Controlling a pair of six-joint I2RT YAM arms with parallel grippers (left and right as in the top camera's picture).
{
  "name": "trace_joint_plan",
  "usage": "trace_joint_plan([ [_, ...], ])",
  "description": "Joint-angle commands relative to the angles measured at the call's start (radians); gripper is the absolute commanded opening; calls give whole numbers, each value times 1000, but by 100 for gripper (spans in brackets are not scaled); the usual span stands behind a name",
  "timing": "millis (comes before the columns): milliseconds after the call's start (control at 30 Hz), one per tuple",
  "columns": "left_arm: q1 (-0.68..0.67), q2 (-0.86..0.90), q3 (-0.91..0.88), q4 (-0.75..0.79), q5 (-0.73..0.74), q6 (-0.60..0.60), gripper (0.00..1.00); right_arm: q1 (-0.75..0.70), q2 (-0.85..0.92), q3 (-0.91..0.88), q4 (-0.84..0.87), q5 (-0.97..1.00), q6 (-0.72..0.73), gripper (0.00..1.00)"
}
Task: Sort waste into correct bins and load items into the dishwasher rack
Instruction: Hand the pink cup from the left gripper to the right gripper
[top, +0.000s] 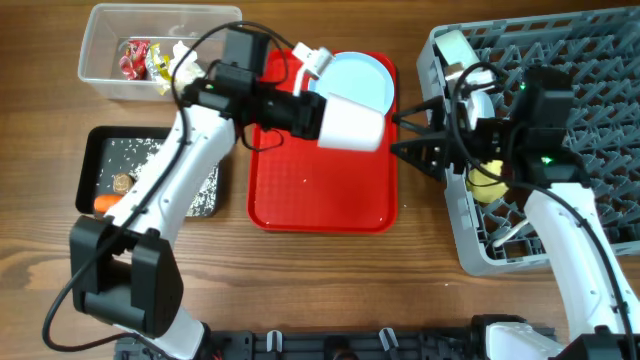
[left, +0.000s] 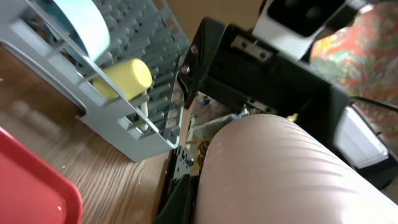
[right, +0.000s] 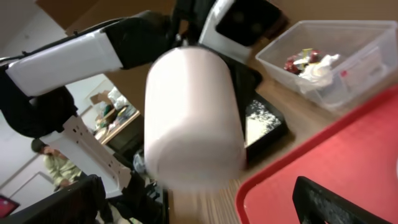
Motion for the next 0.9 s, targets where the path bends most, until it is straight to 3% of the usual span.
trace_joint_plan([
  [0,-33,6,1,1,-31,26,4,32,8,-1,42,3,100,100],
  [467,-34,6,1,2,-35,26,4,120,8,-2,62,96,132,99],
  [700,-33,6,1,9,-40,27,4,120,8,-2,61,131,157,72],
  [867,-33,6,1,18,-47,27,4,120,8,-2,60,132,158,59],
])
